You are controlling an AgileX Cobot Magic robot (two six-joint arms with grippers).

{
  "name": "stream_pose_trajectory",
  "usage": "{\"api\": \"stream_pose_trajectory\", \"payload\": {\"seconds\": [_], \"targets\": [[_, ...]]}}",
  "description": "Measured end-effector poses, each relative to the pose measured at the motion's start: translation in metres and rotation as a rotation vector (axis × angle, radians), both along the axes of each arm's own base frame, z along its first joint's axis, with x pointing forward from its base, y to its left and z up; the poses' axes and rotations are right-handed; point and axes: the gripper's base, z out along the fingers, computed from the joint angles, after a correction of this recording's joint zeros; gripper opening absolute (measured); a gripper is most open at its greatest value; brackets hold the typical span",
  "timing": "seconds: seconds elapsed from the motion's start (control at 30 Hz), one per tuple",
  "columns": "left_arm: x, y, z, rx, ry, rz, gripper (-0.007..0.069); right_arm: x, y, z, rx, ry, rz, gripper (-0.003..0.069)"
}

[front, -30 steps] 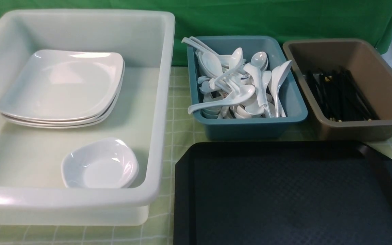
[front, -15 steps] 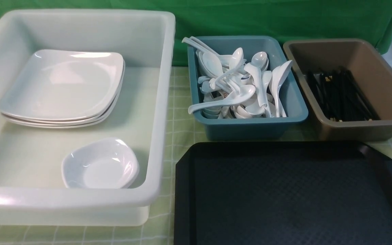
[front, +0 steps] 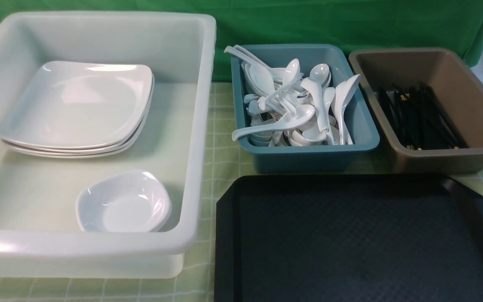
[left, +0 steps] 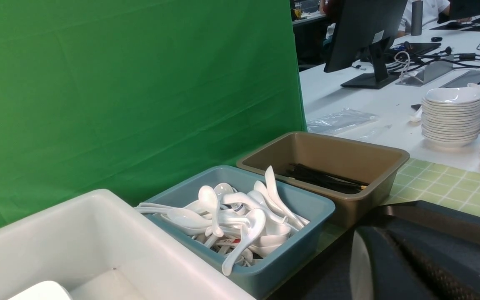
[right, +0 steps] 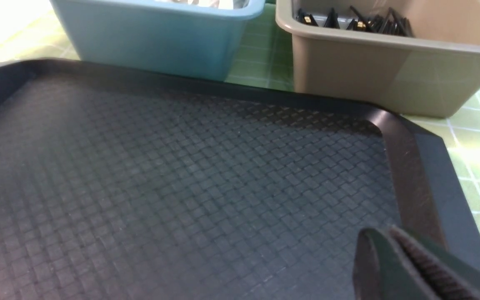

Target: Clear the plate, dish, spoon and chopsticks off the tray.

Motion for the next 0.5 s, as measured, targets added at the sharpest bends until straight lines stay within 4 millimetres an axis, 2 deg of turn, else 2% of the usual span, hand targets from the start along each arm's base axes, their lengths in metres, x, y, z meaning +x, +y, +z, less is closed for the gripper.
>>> {"api": "stream_pose_trajectory", "payload": {"seconds": [0.3, 0.43, 0.5], "targets": [[0.0, 0.0, 0.0, 0.0, -0.001, 0.001, 0.001, 0.0, 0.0, 0.0, -0.001, 0.0, 0.0, 0.0074], [0.008, 0.001, -0.001, -0.029, -0.104, 0.061, 0.001, 0.0, 0.0, 0.0, -0.001, 0.0, 0.0, 0.008], [0.015, 0.004, -0.01, -0.084, -0.181, 0.144, 0.001, 0.0, 0.0, 0.0, -0.001, 0.0, 0.0, 0.0087]]}}
